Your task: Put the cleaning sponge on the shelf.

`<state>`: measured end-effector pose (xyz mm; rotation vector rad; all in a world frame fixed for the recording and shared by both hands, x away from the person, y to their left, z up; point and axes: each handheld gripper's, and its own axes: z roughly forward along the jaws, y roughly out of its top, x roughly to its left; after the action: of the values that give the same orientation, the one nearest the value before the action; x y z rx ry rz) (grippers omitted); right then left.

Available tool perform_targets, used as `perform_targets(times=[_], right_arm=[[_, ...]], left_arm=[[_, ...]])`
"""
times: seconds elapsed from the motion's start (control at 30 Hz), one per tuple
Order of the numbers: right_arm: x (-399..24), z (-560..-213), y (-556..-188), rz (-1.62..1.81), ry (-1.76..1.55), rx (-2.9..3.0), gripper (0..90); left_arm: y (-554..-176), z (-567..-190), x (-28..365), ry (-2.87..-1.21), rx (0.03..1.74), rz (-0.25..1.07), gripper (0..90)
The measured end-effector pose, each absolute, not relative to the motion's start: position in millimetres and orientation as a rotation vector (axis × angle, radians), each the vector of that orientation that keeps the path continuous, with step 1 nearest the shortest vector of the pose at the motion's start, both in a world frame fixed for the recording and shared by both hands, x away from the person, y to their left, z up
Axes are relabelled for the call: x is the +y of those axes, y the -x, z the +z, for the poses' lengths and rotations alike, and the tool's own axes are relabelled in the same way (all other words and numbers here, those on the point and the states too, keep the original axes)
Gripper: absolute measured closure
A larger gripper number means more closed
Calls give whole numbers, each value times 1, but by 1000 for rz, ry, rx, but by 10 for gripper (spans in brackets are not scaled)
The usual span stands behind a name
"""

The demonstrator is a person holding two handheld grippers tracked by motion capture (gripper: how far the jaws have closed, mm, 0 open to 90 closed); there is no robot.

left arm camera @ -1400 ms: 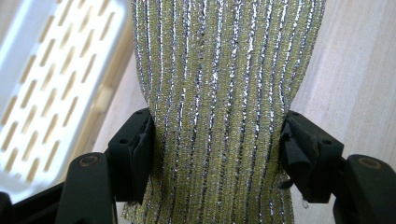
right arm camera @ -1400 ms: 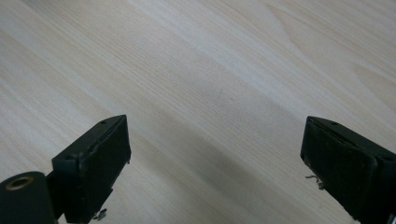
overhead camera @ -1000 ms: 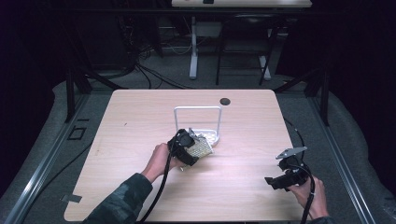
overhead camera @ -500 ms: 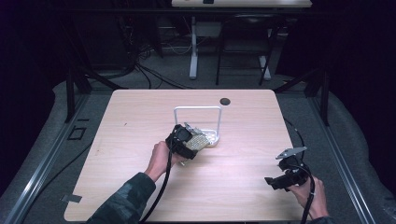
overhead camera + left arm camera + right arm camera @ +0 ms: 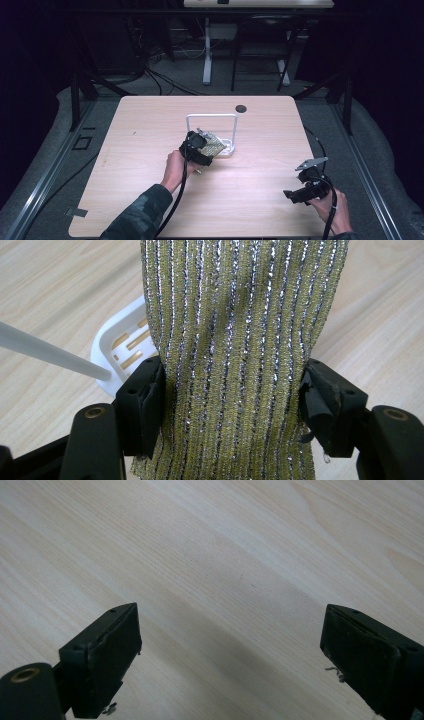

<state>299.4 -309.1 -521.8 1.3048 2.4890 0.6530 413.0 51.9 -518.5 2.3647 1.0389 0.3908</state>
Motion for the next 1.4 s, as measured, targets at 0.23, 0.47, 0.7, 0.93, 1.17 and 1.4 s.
perform_targets(times=[0.23, 0.47, 0.7, 0.93, 1.17, 1.4], right_arm=[[-309, -520, -299, 656, -1296, 2494, 90], [-309, -522, -299, 656, -1303, 2495, 91], [-310, -522, -300, 652, -1301, 2498, 92], [-309, -523, -299, 664, -1293, 2510, 90], [-310, -522, -299, 672, -1288, 2502, 91], [-309, -522, -298, 668, -1283, 2506, 91]], left_arm=[[-418, -525, 42, -2340, 1093, 419, 328], [-426, -533, 39, -2300, 1150, 483, 328], [-430, -534, 35, -2306, 1154, 506, 322], [-435, -534, 27, -2297, 1160, 542, 327], [-441, -536, 23, -2296, 1179, 532, 321], [-444, -534, 23, -2296, 1176, 529, 315]])
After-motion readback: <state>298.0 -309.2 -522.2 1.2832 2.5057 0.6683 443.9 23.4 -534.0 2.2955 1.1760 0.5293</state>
